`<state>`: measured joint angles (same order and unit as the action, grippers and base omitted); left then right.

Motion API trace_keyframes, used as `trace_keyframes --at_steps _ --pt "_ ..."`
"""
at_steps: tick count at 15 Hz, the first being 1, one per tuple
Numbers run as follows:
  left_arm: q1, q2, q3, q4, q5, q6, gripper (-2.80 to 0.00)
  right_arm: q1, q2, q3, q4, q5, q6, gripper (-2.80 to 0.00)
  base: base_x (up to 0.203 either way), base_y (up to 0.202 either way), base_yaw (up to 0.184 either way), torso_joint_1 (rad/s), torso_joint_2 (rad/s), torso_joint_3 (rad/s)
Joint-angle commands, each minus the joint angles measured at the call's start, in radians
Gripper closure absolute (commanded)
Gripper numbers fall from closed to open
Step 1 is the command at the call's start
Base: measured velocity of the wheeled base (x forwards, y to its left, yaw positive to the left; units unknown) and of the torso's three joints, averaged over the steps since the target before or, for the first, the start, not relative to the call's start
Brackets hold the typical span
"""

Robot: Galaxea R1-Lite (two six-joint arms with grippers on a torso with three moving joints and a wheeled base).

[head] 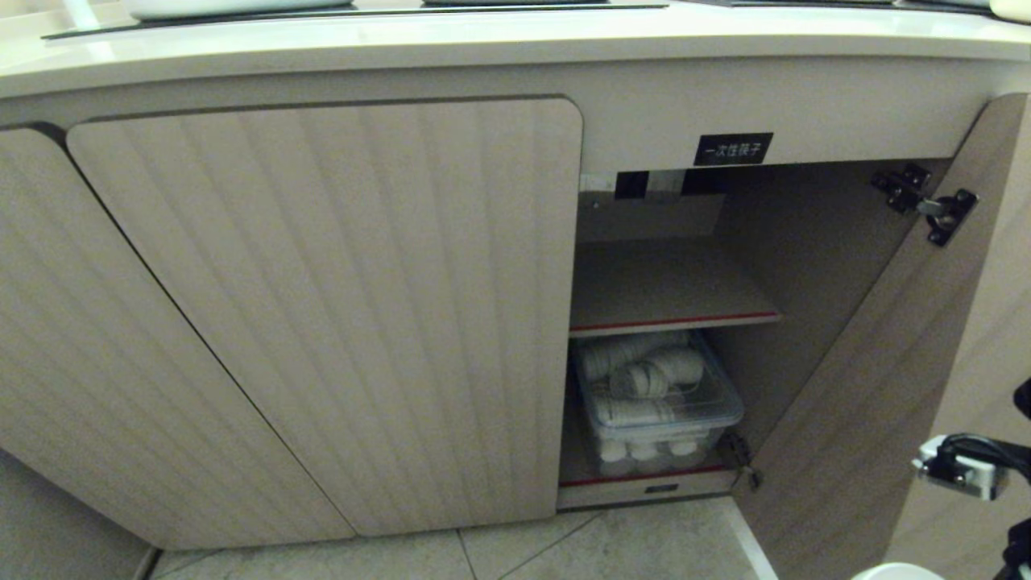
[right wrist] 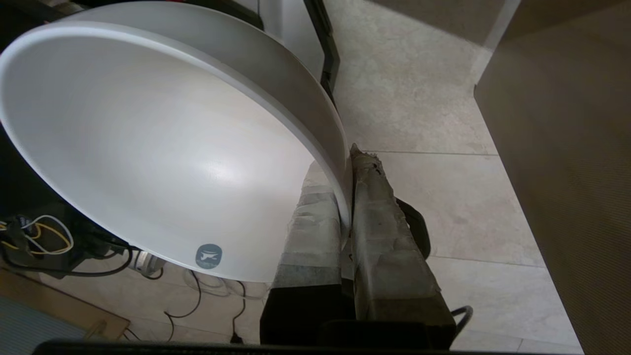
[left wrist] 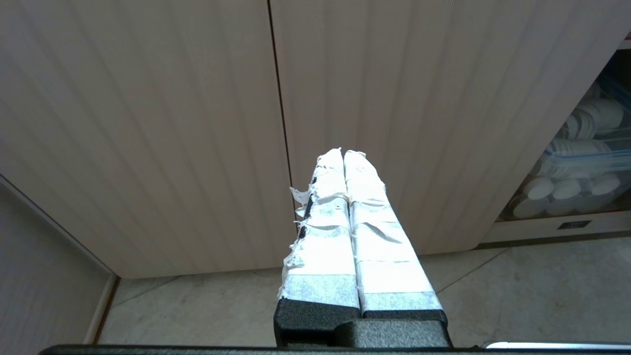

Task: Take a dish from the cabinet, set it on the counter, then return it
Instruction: Place it on the table

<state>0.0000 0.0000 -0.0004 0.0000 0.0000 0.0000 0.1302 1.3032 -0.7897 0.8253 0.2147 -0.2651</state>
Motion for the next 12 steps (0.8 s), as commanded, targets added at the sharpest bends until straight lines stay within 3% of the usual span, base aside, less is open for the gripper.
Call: trace_keyframes --at_steps 1,12 --pt "0.0 0.0 0.0 0.0 0.0 0.0 0.0 -0.001 0.004 0.001 0.005 -0.006 -0.002 0.0 0.0 0.0 0.0 0.0 0.0 0.0" --pt "0.0 0.0 -0.001 0.0 0.0 0.0 0.0 -0.018 0.004 0.009 0.005 -0.008 -0.005 0.0 0.0 0.0 0.0 0.0 0.0 0.0"
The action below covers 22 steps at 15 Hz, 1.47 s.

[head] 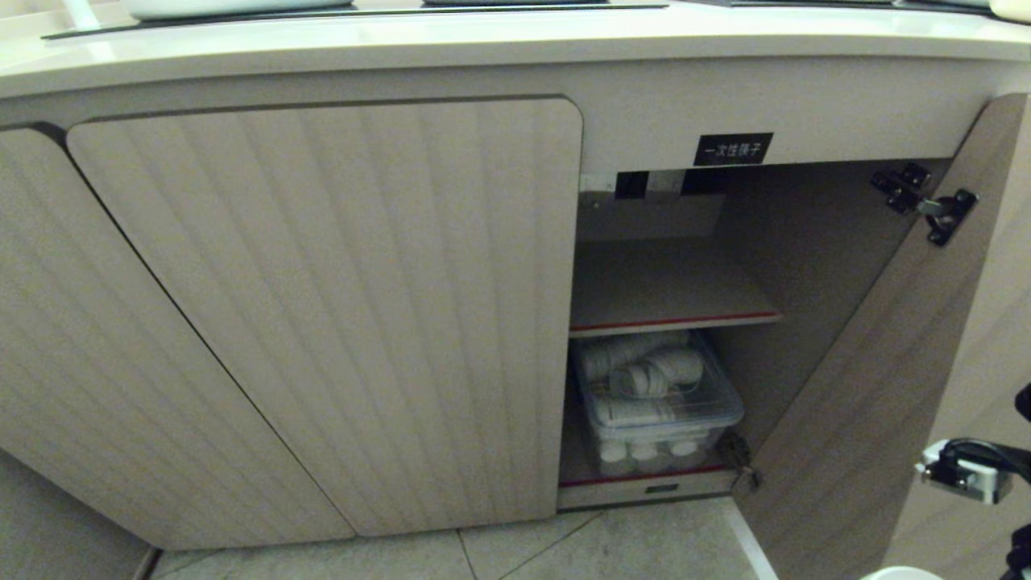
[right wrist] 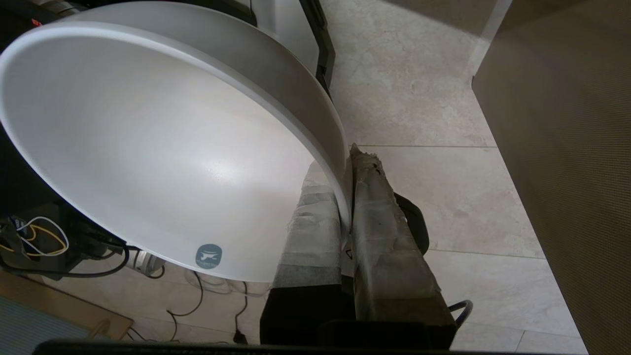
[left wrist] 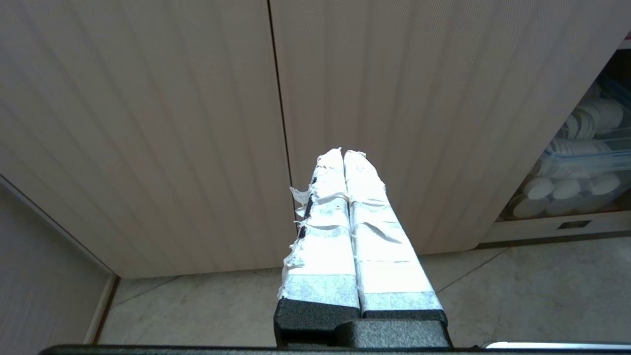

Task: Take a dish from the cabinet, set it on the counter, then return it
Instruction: Place it on the table

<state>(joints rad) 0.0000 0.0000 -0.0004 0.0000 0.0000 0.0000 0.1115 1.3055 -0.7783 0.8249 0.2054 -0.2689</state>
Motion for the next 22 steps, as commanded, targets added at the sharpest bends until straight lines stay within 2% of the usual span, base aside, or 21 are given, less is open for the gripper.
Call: trace_keyframes --at_steps 1,5,9,22 --pt "0.0 0.0 0.0 0.0 0.0 0.0 0.0 0.0 0.001 -0.004 0.005 0.002 -0.001 0.0 0.0 0.0 0.0 0.0 0.0 0.0" --pt "0.0 0.0 0.0 0.0 0.0 0.0 0.0 0.0 -0.003 -0.004 0.005 0.002 -0.001 0.0 0.0 0.0 0.0 0.005 -0.03 -0.032" --pt "0.0 0.0 0.0 0.0 0.0 0.0 0.0 0.001 -0.006 -0.004 0.005 0.003 -0.001 0.0 0.0 0.0 0.0 0.075 -0.23 -0.282" --pt "0.0 0.0 0.0 0.0 0.0 0.0 0.0 0.002 -0.014 -0.002 0.025 0.005 -0.003 0.0 0.0 0.0 0.0 0.163 -0.5 -0.303"
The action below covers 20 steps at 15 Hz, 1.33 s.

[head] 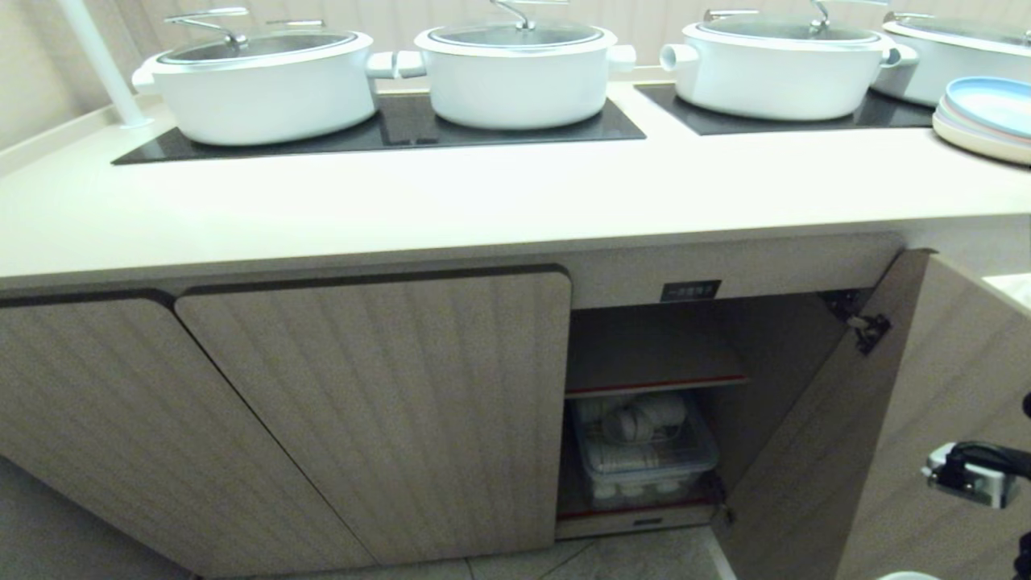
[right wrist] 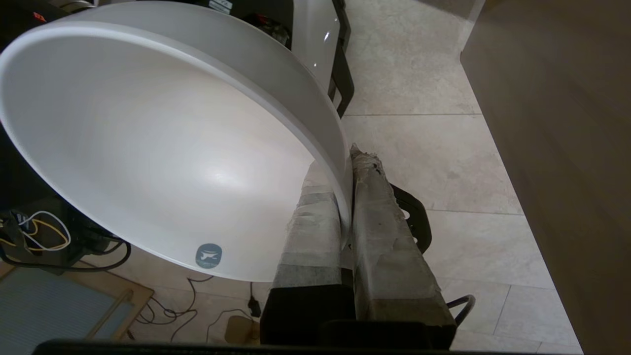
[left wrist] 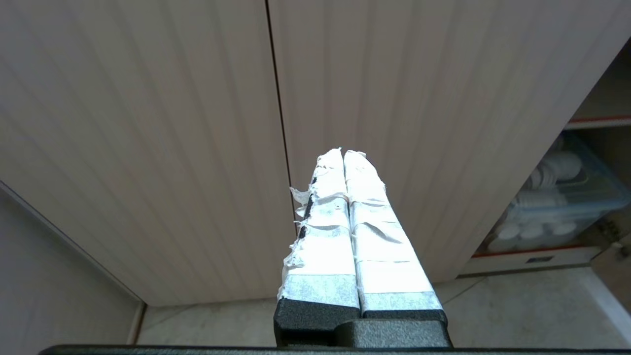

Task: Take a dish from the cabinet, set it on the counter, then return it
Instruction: Place it on the table

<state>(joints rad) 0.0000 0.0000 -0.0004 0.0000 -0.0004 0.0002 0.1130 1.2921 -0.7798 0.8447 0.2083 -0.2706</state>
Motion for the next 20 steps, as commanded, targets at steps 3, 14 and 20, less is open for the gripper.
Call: trace_keyframes --at_steps 3,14,20 --pt "0.0 0.0 -0.001 0.0 0.0 0.0 0.0 0.001 -0.002 -0.001 0.005 0.002 -0.002 0.0 0.0 0.0 0.0 0.206 -0.51 -0.285" --pt "0.0 0.0 0.0 0.0 0.0 0.0 0.0 0.004 -0.001 -0.007 0.005 0.002 -0.004 0.0 0.0 0.0 0.0 0.246 -0.55 -0.306" --pt "0.0 0.0 -0.001 0.0 0.0 0.0 0.0 0.004 0.004 -0.012 0.005 0.002 -0.007 0.0 0.0 0.0 0.0 0.236 -0.49 -0.266"
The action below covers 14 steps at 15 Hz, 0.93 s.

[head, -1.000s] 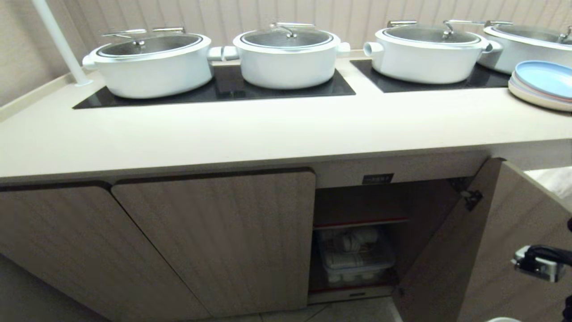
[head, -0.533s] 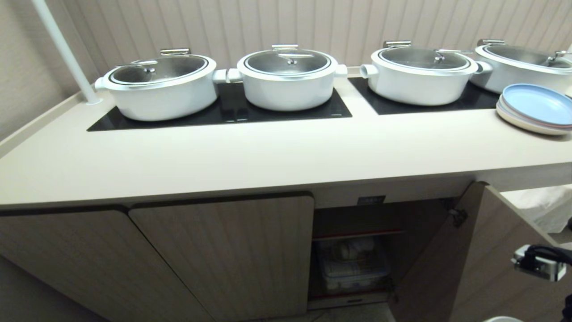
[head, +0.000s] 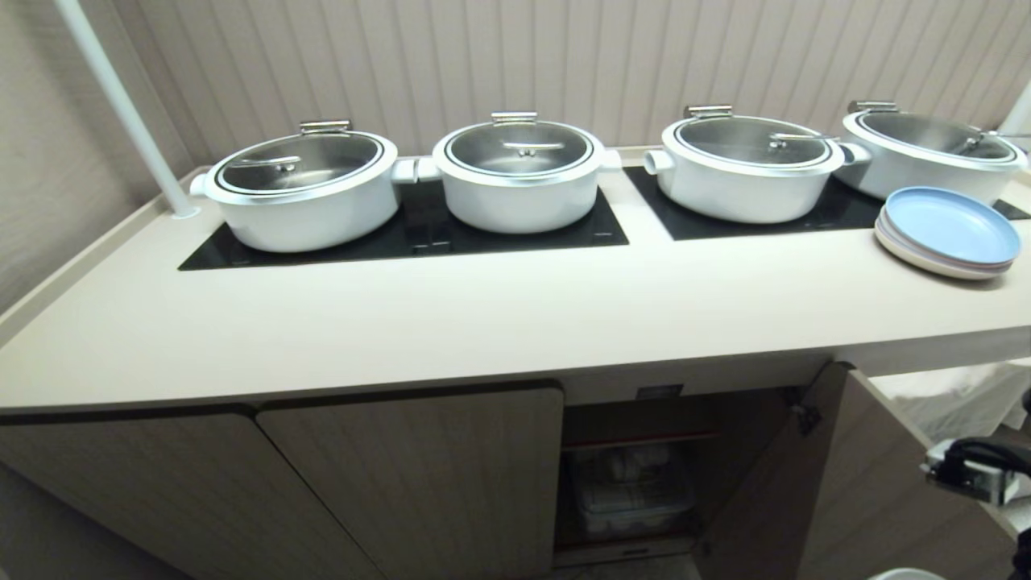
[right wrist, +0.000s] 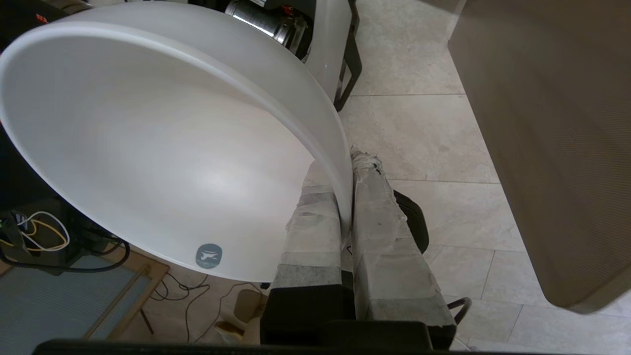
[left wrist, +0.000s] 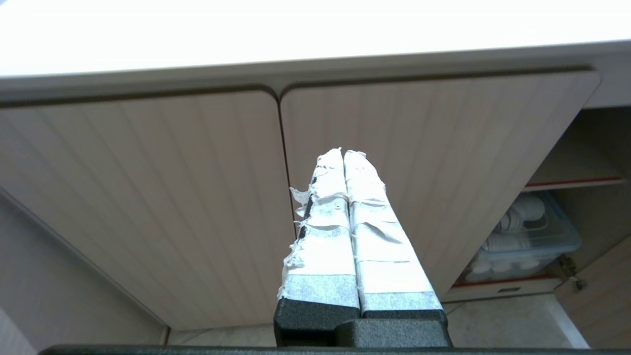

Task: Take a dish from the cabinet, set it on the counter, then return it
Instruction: Place it on the table

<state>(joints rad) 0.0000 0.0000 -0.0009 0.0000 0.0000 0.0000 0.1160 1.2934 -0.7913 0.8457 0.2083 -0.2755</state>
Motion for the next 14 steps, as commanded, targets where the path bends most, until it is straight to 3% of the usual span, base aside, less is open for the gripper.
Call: trace_keyframes --at_steps 1,14 --pt "0.0 0.0 0.001 0.0 0.0 0.0 0.0 0.001 0.004 -0.002 0.004 0.002 -0.002 0.0 0.0 0.0 0.0 0.182 -0.37 -0.191" --pt "0.0 0.0 -0.001 0.0 0.0 0.0 0.0 0.002 0.004 0.0 0.004 0.005 -0.001 0.0 0.0 0.0 0.0 0.159 -0.33 -0.169"
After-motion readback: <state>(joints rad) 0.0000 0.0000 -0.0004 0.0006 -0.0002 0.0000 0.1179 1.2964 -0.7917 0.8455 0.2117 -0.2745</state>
